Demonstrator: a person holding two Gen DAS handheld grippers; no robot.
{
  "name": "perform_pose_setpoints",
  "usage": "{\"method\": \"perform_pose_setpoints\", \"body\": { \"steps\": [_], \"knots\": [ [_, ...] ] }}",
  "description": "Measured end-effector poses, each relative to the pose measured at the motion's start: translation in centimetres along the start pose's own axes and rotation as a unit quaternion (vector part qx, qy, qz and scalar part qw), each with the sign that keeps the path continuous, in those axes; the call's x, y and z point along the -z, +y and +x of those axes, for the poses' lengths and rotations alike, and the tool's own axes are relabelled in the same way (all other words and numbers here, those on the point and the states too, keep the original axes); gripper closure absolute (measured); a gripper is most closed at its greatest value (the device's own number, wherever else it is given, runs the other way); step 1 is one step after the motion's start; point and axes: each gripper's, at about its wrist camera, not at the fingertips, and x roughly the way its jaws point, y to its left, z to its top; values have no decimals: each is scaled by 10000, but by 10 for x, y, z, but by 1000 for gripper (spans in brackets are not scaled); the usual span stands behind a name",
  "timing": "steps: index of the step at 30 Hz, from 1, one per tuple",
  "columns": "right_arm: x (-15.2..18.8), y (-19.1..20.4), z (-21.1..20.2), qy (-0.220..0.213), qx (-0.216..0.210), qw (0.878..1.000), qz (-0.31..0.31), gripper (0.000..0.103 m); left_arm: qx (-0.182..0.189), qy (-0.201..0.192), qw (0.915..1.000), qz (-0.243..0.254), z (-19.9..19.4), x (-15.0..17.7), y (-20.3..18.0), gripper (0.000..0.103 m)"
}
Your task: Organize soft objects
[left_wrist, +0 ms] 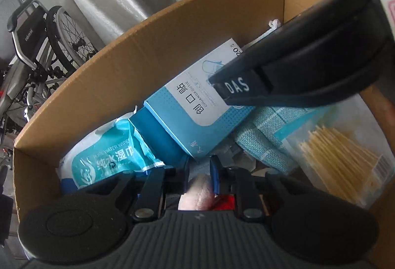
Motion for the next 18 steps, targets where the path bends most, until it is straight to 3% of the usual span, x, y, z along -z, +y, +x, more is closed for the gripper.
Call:
{"method": "perform_pose_setpoints", "body": {
  "steps": [5,10,14,18],
  "knots": [
    [3,8,-3,325,-11,9995,41,76,379,-352,9974,-502,-35,12,19,77],
    [12,-12,-57,9,-236,9989,394,73,341,-943,9887,-1116,-127,49,38,72],
    [23,-27,-135,-278,-610,9972,337,71,481,-1303,9778,-1567,-203,108,46,67],
    [56,-29,-209,-338,-1177,9923,206,61,606,-1404,9728,-1741,-256,184,26,59]
  ]
}}
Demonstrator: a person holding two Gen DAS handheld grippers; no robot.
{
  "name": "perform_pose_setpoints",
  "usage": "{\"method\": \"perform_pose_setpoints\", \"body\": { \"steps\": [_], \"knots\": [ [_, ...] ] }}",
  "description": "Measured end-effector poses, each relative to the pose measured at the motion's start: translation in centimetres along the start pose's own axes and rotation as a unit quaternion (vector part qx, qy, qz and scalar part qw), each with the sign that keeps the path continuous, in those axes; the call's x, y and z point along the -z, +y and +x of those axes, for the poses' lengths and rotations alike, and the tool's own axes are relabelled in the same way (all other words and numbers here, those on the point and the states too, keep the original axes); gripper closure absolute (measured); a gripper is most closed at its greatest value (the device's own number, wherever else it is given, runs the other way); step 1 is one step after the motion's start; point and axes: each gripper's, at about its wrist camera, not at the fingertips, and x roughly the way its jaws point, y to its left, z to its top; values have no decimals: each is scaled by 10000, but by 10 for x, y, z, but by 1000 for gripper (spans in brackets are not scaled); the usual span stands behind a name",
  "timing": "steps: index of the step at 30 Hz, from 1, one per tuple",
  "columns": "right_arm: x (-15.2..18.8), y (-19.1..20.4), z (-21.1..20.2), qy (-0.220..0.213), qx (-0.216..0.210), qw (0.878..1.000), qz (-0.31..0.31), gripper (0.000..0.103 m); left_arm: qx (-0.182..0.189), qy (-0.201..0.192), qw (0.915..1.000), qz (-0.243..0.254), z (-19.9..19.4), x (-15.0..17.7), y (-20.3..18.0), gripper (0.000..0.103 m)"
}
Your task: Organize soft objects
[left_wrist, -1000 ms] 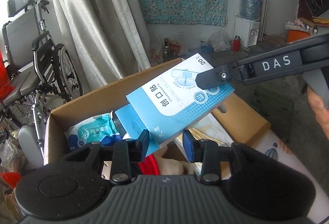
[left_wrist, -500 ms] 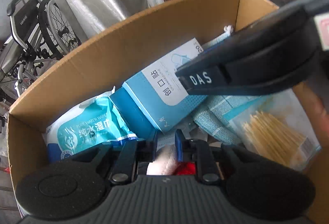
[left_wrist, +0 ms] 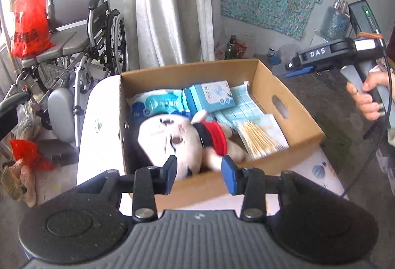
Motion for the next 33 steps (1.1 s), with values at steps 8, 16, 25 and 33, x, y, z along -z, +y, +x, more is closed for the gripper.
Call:
{"method": "perform_pose_setpoints", "body": {
  "steps": [8,16,25,33],
  "knots": [
    [150,49,-56,857,-1262,9881,210,54,13,392,9983,-428,-48,160,-7,48],
    [311,116,-1,1926,-1468,9696,338,45,104,786,9937,-794,-35,249,-14,34],
    [347,156,7,1612,-737,9834,-398,46,-257,701,9965,-382,-22,270,-27,47],
    [336,139,-3,1302,88,9874,-893,69,-241,459,9986,-64,-16,265,-27,49]
  ]
}}
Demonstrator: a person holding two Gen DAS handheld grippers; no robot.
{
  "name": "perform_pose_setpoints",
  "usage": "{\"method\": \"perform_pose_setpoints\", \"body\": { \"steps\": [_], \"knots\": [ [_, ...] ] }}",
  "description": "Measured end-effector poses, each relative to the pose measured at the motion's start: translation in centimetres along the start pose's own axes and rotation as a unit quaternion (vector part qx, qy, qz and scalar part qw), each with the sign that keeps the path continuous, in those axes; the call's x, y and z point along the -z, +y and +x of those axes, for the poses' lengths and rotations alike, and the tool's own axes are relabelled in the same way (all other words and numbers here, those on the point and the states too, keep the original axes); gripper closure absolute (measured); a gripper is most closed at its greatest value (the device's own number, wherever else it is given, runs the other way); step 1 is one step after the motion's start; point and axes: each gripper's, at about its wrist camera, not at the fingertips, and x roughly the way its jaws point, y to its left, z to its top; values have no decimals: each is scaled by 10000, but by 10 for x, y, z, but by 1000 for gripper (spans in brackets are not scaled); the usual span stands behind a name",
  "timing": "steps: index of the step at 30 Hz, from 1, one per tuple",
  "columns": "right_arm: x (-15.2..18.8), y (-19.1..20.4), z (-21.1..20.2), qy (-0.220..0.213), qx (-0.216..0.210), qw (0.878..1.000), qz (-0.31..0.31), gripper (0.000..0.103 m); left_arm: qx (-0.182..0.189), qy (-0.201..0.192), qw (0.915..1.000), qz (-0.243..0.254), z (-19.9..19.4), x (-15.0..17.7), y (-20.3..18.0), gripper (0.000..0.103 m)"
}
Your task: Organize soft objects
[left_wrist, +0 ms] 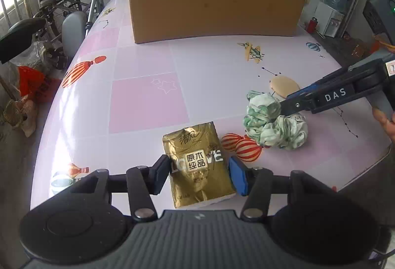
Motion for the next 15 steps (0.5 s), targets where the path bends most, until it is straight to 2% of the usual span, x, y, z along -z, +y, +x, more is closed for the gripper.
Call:
{"method": "perform_pose_setpoints", "body": {
  "steps": [4,6,7,8,9,10,13,15],
  "knots": [
    [-8,-34,-15,-159,-161,9986,472,62,301,-297,9984,380,9,-12,-7,48],
    [-14,-34,-32,-407,-142,9981,435,56,258,-372,9977,513,10,-15,-11,48],
    [-21,-29,-37,-537,-173,9978,359,50,237,-361,9980,457,8,-16,-11,46],
    [-26,-25,-41,-600,-275,9974,274,48,239,-340,9984,370,6,-16,-9,43],
    [-30,-21,-43,-597,-384,9973,200,46,234,-326,9987,317,4,-14,-8,36],
    [-40,-15,-39,-548,-579,9967,119,43,201,-326,9989,277,1,-11,-6,33],
    [-55,4,-25,-301,-1068,9938,25,33,98,-218,9991,359,-1,0,-5,33],
    [-62,21,-10,-116,-1225,9924,-40,32,196,-221,9991,292,1,6,-2,35]
  ]
}}
